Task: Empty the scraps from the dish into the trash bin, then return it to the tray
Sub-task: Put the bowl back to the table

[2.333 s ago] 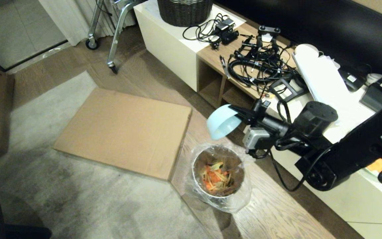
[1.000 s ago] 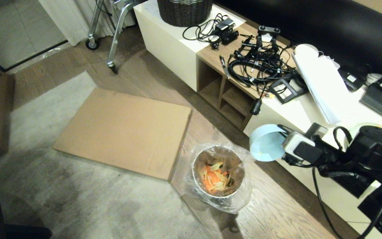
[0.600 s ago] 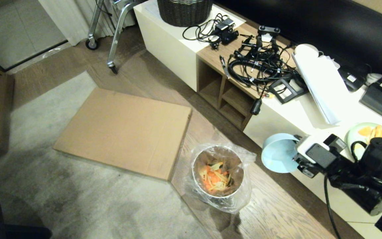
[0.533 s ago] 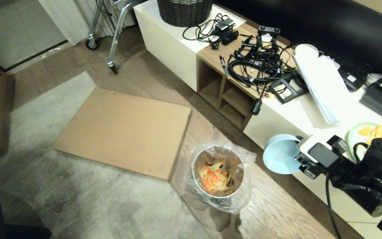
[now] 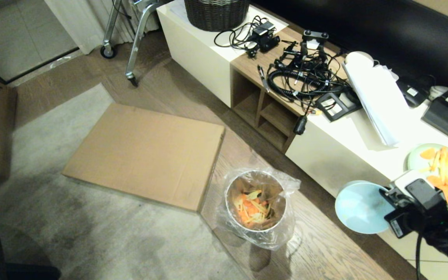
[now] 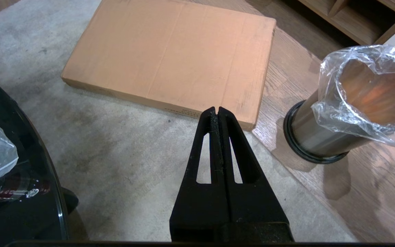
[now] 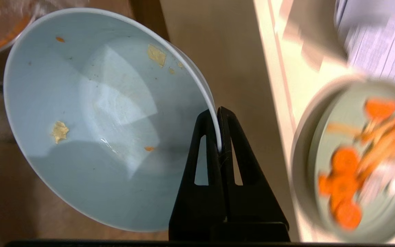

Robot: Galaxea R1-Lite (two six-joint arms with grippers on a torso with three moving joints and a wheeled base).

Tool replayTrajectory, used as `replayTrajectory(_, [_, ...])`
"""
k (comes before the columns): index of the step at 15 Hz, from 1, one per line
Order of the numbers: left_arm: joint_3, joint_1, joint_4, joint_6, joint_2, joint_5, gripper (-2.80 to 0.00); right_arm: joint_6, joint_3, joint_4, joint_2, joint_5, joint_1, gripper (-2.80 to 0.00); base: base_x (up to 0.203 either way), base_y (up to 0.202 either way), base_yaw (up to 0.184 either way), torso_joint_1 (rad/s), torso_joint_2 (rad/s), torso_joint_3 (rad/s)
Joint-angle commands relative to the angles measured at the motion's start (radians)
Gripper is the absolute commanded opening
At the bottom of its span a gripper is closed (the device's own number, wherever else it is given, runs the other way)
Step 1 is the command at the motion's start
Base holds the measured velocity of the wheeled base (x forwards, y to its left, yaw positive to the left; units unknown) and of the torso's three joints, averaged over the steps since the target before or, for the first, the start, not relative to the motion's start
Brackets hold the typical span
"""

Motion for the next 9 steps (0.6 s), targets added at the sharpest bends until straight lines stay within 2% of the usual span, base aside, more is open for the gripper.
replayTrajectory(1, [0.000, 0.000, 0.000, -0.001, 0.000, 0.000, -2.80, 0.129, 0.080, 0.043, -0.085, -0.001, -0.039, -2.80, 0.000, 0.000, 0.000, 0.000, 0.00, 0.000])
replayTrajectory(7, [0.000, 0.000, 0.000, -0.001, 0.000, 0.000, -2.80, 0.519, 0.092, 0.358, -0.254, -0.003, -0.105, -2.80, 0.000, 0.000, 0.000, 0.000, 0.00, 0.000])
replayTrajectory(9, [0.000, 0.000, 0.000, -0.001, 0.000, 0.000, -2.80, 0.613, 0.092, 0.452, -0.299, -0.005, -0.106, -2.80, 0.000, 0.000, 0.000, 0.000, 0.00, 0.000])
